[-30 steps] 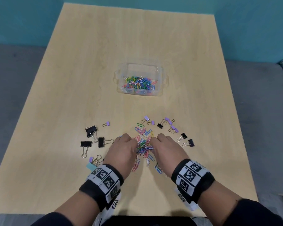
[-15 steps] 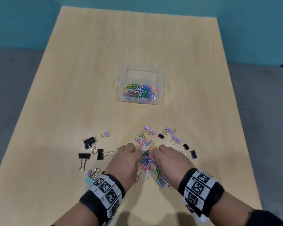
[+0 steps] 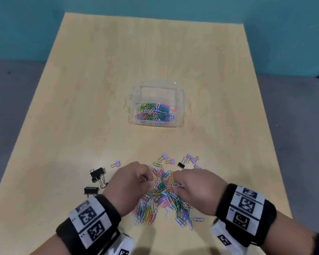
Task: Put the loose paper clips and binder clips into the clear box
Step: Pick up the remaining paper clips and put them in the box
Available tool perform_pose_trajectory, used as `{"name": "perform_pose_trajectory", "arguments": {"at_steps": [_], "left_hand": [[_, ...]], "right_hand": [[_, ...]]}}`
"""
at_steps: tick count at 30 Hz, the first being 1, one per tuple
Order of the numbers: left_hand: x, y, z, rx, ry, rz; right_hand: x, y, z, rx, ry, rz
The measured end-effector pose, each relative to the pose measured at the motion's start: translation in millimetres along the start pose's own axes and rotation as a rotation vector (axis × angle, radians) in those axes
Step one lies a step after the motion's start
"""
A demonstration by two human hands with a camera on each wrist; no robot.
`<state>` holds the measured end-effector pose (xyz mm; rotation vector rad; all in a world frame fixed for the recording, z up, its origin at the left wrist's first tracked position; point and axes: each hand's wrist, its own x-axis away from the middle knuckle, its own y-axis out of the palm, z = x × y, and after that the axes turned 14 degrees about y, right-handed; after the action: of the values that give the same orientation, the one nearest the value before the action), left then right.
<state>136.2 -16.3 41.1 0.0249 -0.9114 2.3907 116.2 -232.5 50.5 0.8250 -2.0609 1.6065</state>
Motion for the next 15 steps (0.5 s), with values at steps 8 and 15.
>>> {"name": "perform_pose_trajectory", "arguments": {"at_steps": [8, 15], "left_hand": [[-105, -67, 7, 0.153, -0.058, 0.243], [-161, -68, 7, 0.136, -0.092, 0.31]], "right_hand": [[-77, -99, -1, -0.259, 0.066, 0.292], [-136, -119, -5, -0.289, 0.222, 0.317]]}}
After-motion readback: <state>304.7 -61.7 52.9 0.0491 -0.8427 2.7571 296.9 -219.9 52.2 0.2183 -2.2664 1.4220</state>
